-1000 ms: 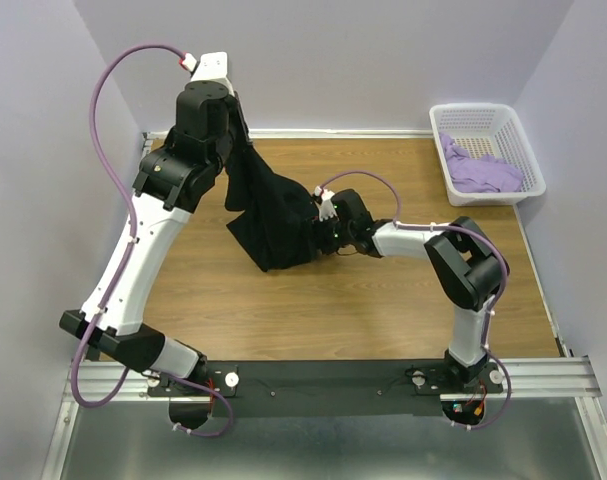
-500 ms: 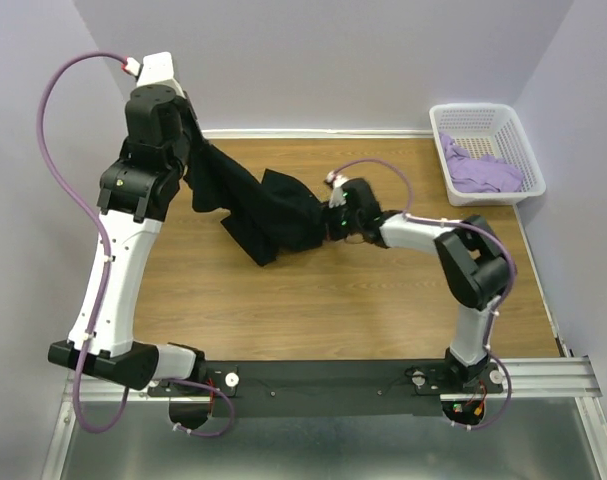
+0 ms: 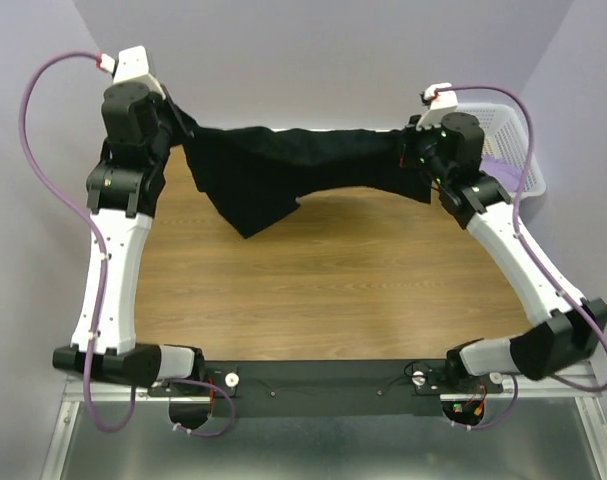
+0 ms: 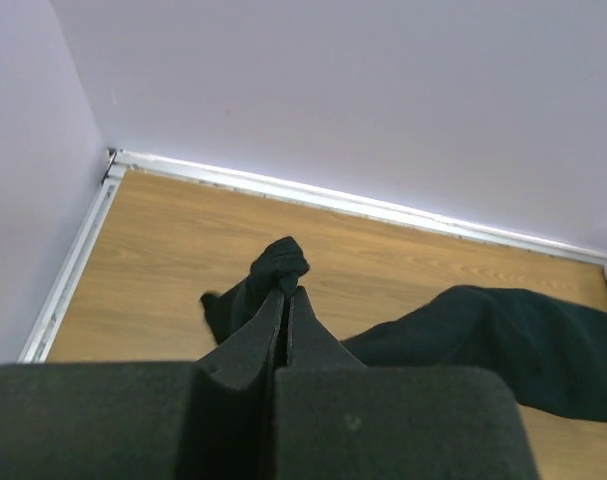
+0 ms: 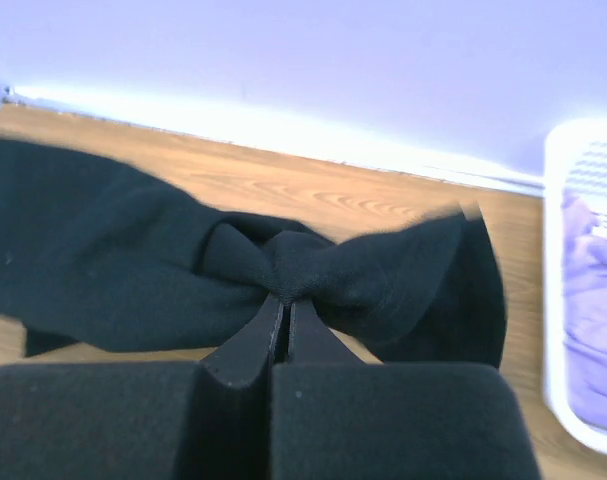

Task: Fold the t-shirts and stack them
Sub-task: Flatten the tshirt out

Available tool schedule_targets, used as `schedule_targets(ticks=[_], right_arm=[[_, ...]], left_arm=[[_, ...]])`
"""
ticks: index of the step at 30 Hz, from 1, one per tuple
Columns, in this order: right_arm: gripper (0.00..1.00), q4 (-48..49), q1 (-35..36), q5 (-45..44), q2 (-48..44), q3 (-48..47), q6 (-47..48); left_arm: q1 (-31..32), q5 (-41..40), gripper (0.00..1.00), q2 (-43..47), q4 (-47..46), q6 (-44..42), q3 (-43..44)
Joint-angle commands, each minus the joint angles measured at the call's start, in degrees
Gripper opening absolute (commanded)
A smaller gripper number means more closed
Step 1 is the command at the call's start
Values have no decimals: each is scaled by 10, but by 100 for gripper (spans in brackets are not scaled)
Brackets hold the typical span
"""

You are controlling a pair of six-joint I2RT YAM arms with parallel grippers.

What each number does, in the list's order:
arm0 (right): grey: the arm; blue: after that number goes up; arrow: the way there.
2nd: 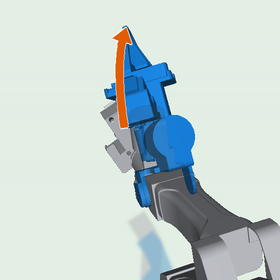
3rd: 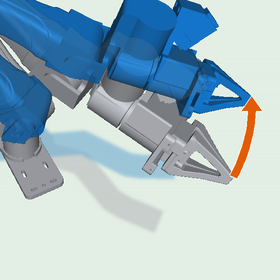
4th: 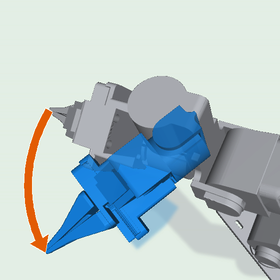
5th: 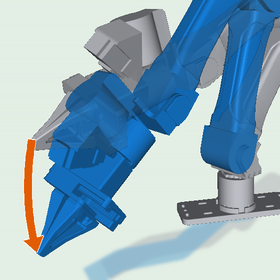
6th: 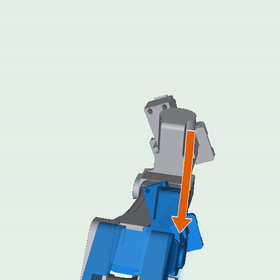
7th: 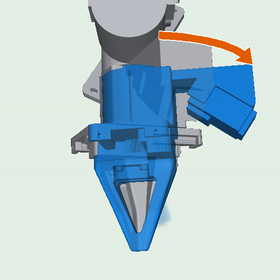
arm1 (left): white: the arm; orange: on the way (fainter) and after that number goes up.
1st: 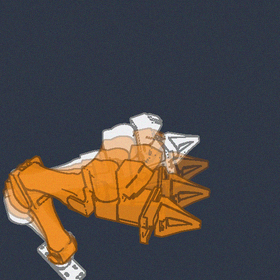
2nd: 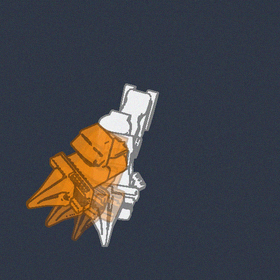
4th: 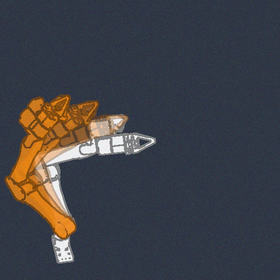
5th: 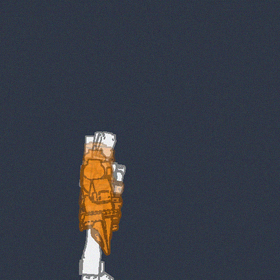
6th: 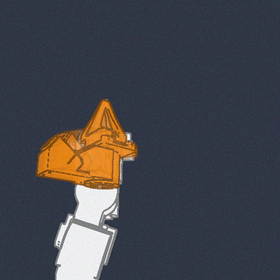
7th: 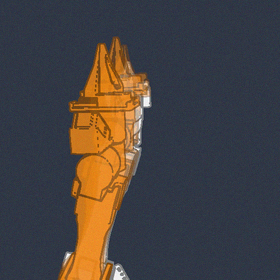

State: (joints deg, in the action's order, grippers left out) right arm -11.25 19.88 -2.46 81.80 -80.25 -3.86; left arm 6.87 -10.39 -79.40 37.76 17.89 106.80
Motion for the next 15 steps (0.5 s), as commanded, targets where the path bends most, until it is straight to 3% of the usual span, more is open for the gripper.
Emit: schedule_targets(ticks=[1, 5, 9, 15], right_arm=[[1, -68, 2, -61, -58, 46, 18], [1, -87, 3, -64, -101, 85, 9], [1, -130, 2, -85, -146, 91, 22], [1, -151, 2, -105, -172, 80, 33]], left_arm=[[-3, 6, 0, 102, -39, 13, -93], [-3, 13, 0, 165, -38, 19, -222], [-3, -40, 0, 240, -22, 23, -276], [-3, -81, 0, 254, -28, 17, -273]])
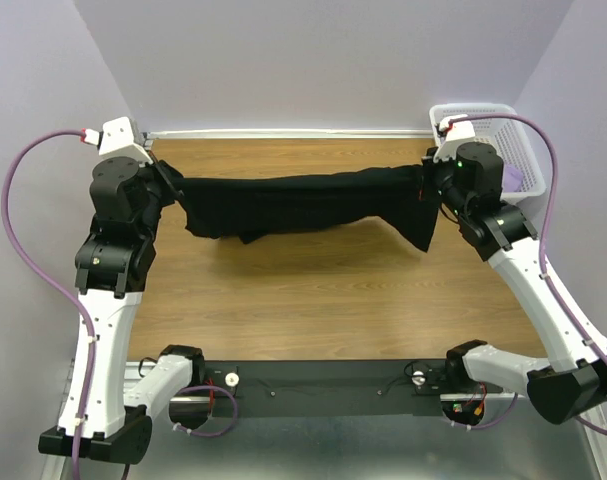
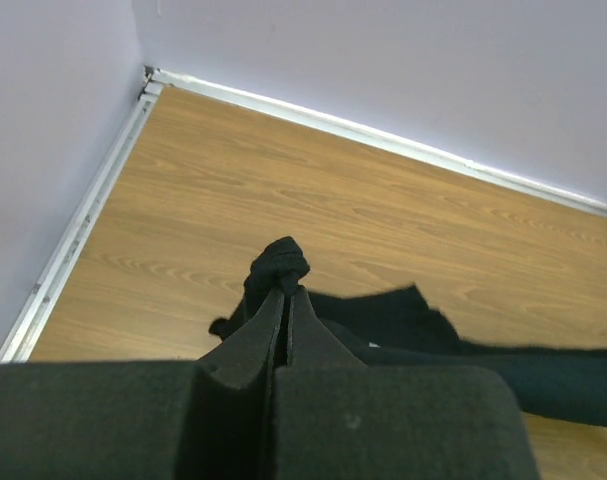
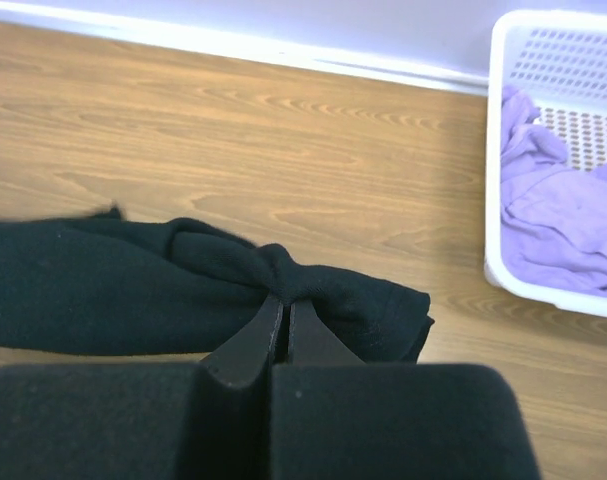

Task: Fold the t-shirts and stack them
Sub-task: Flatten the tshirt out

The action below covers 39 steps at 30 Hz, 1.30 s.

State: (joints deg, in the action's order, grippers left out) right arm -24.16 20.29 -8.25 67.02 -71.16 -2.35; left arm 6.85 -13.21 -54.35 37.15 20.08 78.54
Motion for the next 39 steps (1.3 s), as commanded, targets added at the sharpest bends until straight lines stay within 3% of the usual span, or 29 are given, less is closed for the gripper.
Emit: schedule_targets(ticks=[1, 8, 11, 12, 13, 15, 16, 18, 19, 21, 27, 31, 39], right_arm=[[1, -22, -2, -48, -18, -13, 18], [3, -23, -3, -48, 171, -74, 18], [6, -23, -10, -54, 284, -130, 18], [9, -21, -18, -69, 340, -144, 18], [19, -21, -23, -75, 364, -180, 16], [30, -22, -31, -97, 412, -214, 8], [34, -22, -36, -102, 429, -226, 5], [52, -23, -38, -111, 459, -254, -5], [77, -21, -39, -85, 436, -248, -28], [77, -21, -39, -79, 419, -232, -35], [77, -2, -39, -23, 338, -111, -66], [77, 14, -39, 15, 289, -51, -81], [77, 38, -39, 54, 251, 12, -95]], left_arm=[[-3, -55, 0, -7, -26, -8, 8], [-6, -8, 0, -195, -114, 0, 7], [-10, 18, 4, -320, -131, 7, 74], [-11, 26, 12, -381, -138, 7, 91], [-11, 37, 16, -409, -139, 8, 110], [-14, 45, 26, -458, -144, 8, 172], [-15, 49, 44, -478, -146, 9, 189], [-16, 50, 65, -504, -153, 19, 218], [-16, 36, 85, -450, -197, 38, 147], [-17, 28, 86, -423, -202, 39, 127], [-64, 34, 82, -315, -244, 87, -111], [-111, 51, 81, -284, -276, 97, -193], [-112, 48, 67, -371, -242, 49, -201]])
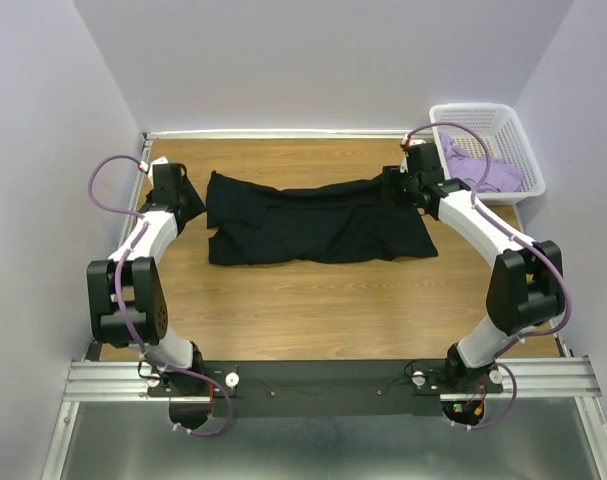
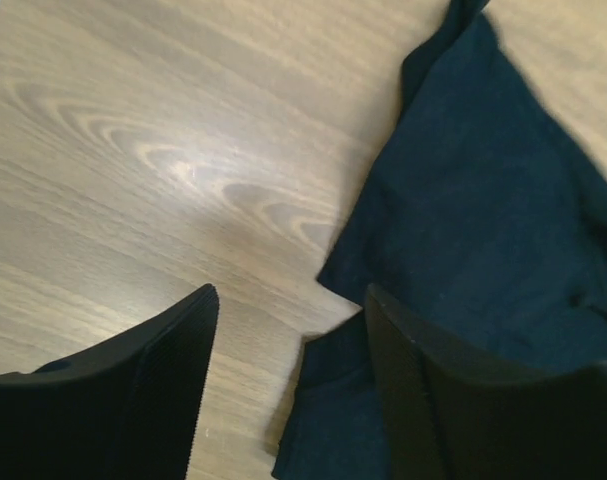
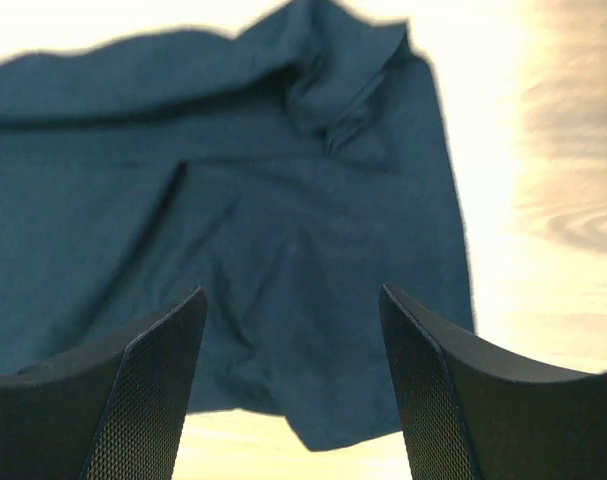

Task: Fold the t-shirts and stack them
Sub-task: Flatten the tshirt out

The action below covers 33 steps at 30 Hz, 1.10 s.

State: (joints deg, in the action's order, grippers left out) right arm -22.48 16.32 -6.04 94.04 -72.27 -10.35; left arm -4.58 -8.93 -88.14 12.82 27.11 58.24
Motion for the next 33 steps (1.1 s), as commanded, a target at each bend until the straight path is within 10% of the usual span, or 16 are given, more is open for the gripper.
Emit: schedule_targets(ticks=[1, 33], right_arm=[[77, 23, 1, 38, -22, 27, -15], [77, 51, 1, 58, -26, 75, -13]], left_arm=[[2, 4, 66, -44, 7, -30, 9], [87, -55, 71, -236, 57, -65, 113]])
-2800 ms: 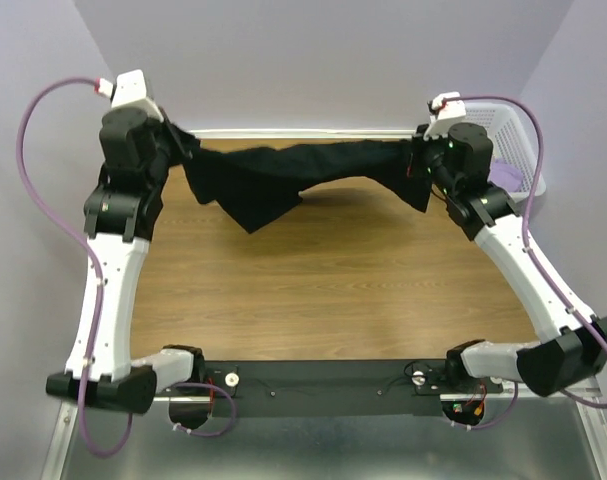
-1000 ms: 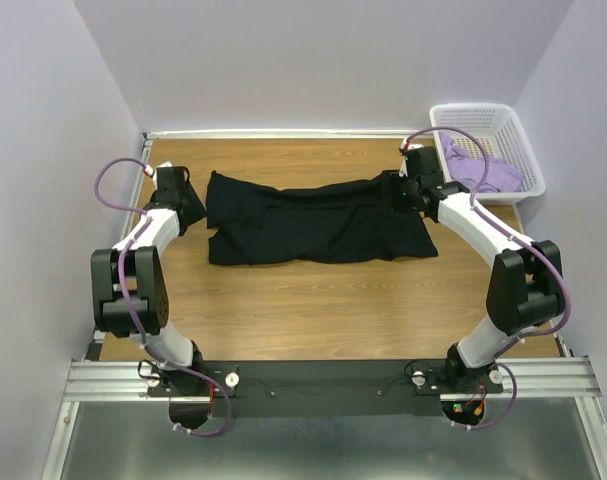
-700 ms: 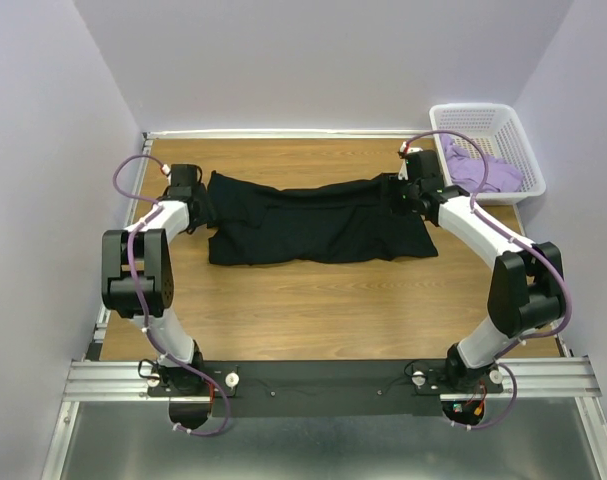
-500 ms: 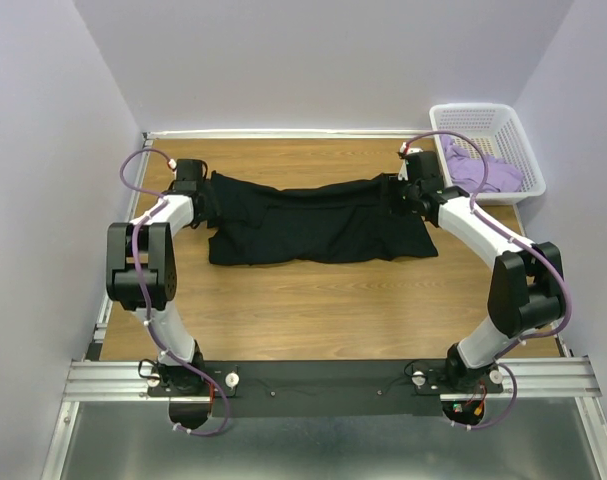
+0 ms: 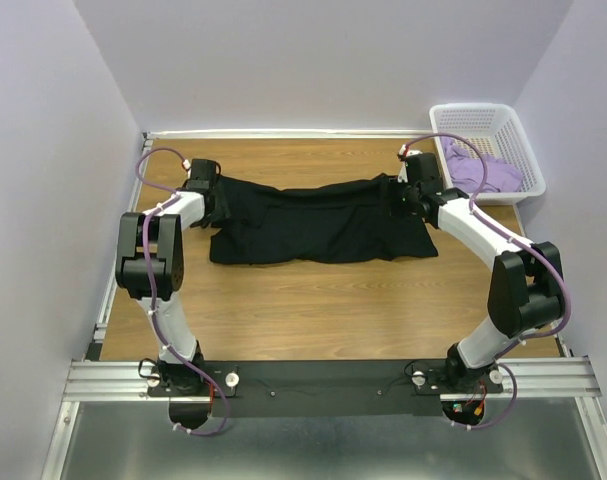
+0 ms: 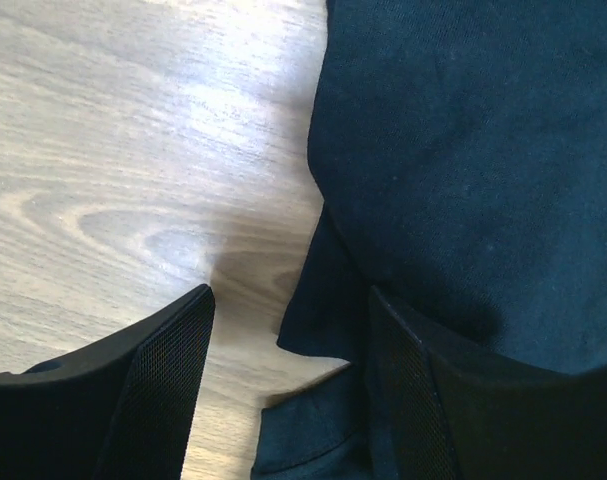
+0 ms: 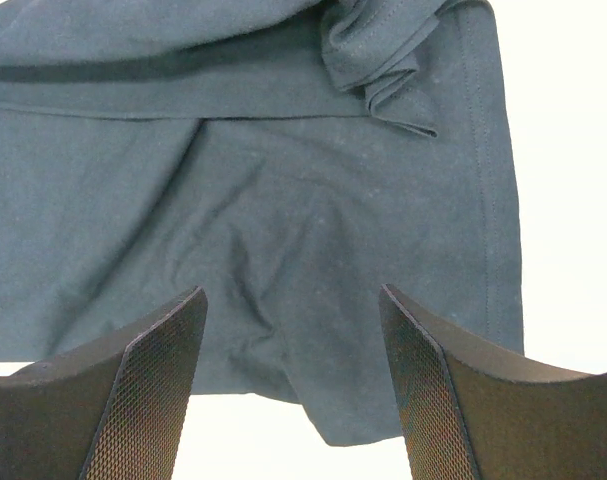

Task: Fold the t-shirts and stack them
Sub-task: Flatten the tshirt out

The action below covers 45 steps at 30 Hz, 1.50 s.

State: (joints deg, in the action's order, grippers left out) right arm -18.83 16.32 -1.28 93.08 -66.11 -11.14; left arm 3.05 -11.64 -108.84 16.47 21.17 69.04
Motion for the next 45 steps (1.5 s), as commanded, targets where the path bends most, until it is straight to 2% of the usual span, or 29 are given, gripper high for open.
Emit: schedule_targets(ticks=[1, 2, 7, 8, 10, 11, 13, 14, 17, 21, 29, 32, 35, 38, 45], right_arm=[[77, 14, 1, 9, -17, 13, -6], [77, 14, 1, 9, -17, 13, -6], [77, 17, 1, 10, -16, 13, -5], [77, 18, 1, 9, -16, 13, -5], [77, 19, 2, 10, -16, 13, -6], [77, 20, 1, 10, -16, 14, -6], [77, 20, 1, 10, -15, 14, -6], [77, 22, 1, 10, -15, 13, -6], [77, 23, 0, 10, -13, 12, -7], [77, 27, -4, -18, -1, 3, -16], [72, 41, -54, -24, 72, -51, -48], [68, 55, -59, -8, 111, -70, -9], [68, 79, -64, 37, 148, -93, 44], [68, 85, -67, 46, 184, -123, 79], [67, 88, -76, 82, 256, -180, 106]], left_arm=[[14, -29, 71, -32, 23, -7, 5], [16, -30, 70, -37, 29, -7, 5], [24, -33, 51, -51, 41, -5, -4], [27, -34, 42, -50, 42, -3, -7], [27, -35, 35, -50, 44, -3, -14], [27, -34, 27, -51, 44, -2, -16], [27, -31, 20, -52, 44, -2, -21], [27, -29, 12, -50, 43, -2, -23], [27, -28, 1, -38, 41, -2, -32], [27, -42, 0, 0, 52, -4, -40], [20, -67, 0, 160, 61, -16, -72], [20, -60, 0, 182, 54, -17, -83], [17, -51, 0, 200, 47, -17, -91], [14, -39, 0, 207, 42, -16, -94], [11, -31, 0, 222, 35, -14, -98]])
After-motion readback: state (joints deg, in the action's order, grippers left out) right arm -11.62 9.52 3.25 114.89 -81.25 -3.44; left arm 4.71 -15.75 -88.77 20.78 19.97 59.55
